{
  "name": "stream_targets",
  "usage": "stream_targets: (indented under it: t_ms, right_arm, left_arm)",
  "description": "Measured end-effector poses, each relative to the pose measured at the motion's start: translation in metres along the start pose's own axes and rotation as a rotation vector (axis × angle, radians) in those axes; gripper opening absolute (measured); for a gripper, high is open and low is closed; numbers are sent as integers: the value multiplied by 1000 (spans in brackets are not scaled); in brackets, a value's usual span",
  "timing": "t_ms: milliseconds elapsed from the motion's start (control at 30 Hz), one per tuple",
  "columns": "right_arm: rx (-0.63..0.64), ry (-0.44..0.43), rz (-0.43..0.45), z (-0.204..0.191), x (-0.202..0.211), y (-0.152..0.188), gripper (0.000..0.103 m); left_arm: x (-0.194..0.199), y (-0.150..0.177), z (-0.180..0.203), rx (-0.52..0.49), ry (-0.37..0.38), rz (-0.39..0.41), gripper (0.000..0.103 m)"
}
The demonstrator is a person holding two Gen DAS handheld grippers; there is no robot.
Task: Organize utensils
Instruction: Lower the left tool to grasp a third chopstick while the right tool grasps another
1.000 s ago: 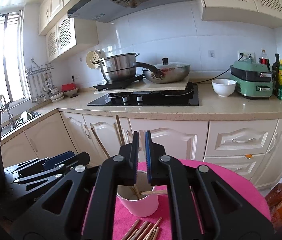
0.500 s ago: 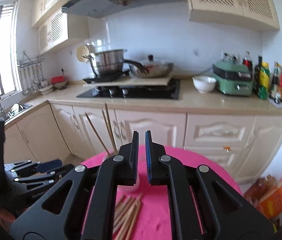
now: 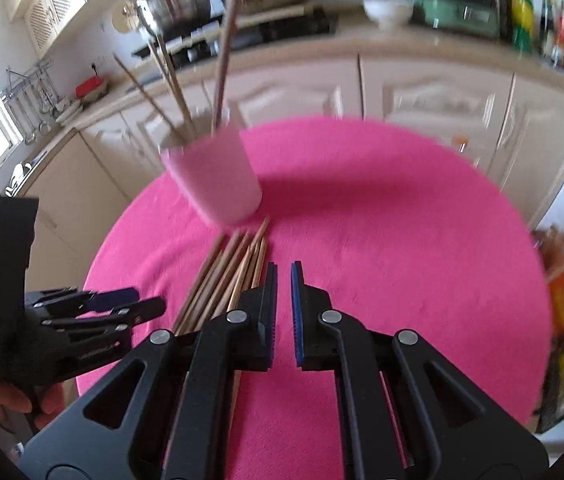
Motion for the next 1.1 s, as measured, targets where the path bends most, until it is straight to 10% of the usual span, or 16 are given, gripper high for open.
stream_targets:
  t_ms: [633,867,1100]
  right_arm:
    - [24,-56,-212,-21,-43,34,8]
    - [17,-72,-271,-28,-51,39,8]
    - [38,-62,-325,-38,-57,43,8]
  left_arm:
    - [-32,-10,8,-69,-107,-91,39]
    - [-25,-12,-12,25,-56,-72,9]
    - [-24,-11,-16,40,-22,-54,6]
Point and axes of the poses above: each gripper's, at about its wrist camera, not at the fingertips, and x roughly against the way its jaws point, z to its right, y to its underside, the point moved 7 cm from there along -x, roughly the way its jaws point, and after that the axes turned 10 degrees about y, right-handed, at the moved point
